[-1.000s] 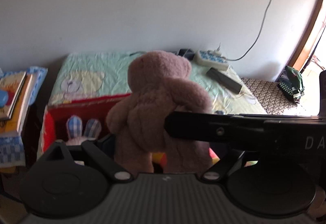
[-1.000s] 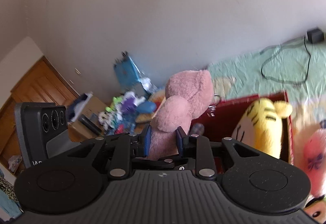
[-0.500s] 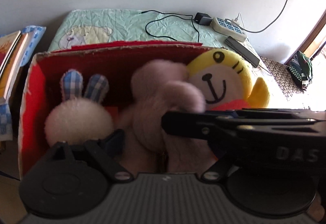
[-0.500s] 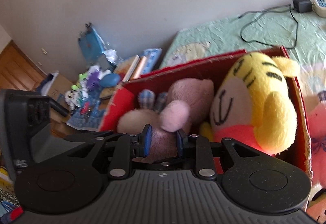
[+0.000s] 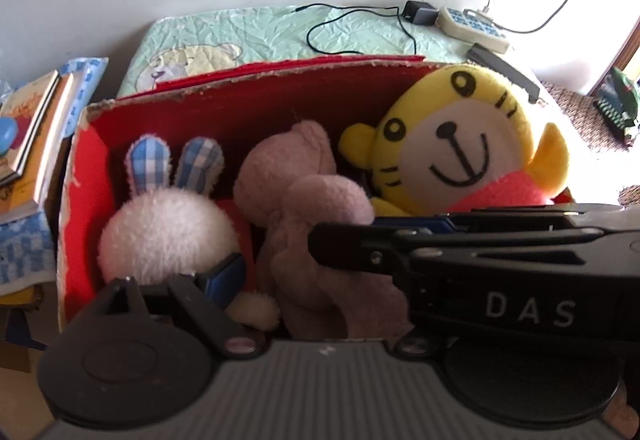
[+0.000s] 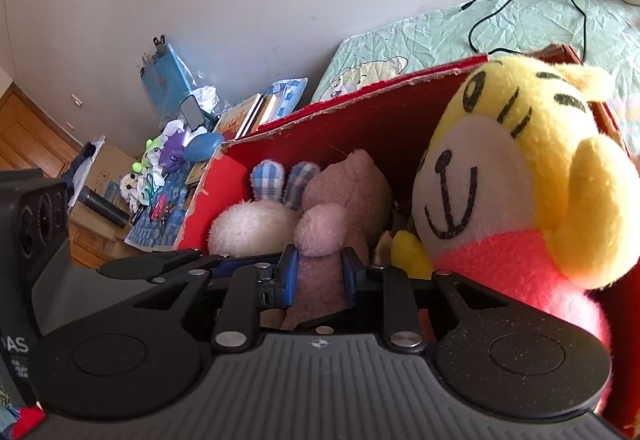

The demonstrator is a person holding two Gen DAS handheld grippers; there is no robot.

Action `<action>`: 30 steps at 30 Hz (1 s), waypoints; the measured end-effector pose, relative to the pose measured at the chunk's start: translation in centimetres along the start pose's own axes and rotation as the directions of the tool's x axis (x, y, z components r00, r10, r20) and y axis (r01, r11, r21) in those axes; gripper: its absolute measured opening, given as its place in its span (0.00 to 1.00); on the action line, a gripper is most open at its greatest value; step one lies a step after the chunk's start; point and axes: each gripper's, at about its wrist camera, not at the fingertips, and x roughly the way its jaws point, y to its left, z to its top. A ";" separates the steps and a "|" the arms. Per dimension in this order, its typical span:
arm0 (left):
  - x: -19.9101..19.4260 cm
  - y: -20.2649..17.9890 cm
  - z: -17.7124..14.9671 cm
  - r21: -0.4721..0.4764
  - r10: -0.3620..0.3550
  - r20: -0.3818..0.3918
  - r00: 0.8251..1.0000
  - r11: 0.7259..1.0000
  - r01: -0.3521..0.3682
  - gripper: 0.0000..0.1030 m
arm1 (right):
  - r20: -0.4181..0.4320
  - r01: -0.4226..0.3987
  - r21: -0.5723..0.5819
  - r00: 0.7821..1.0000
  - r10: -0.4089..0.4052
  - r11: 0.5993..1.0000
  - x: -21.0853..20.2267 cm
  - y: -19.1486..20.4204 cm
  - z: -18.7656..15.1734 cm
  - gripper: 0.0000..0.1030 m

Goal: Organize objects
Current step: 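Lower the teddy into the red box beside the bunny and open the right tool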

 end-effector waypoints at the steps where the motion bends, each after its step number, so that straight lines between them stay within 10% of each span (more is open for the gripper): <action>1: 0.0 -0.1 0.0 0.003 0.008 -0.004 1.000 1.000 -0.008 0.85 | 0.004 0.002 0.002 1.000 -0.002 1.000 0.0 0.0 -0.1 0.23; 30: -1.6 -1.3 -0.4 0.033 0.117 0.010 0.993 0.993 -0.117 0.87 | 0.111 0.092 0.015 0.989 -0.093 0.996 -3.8 0.2 -1.5 0.24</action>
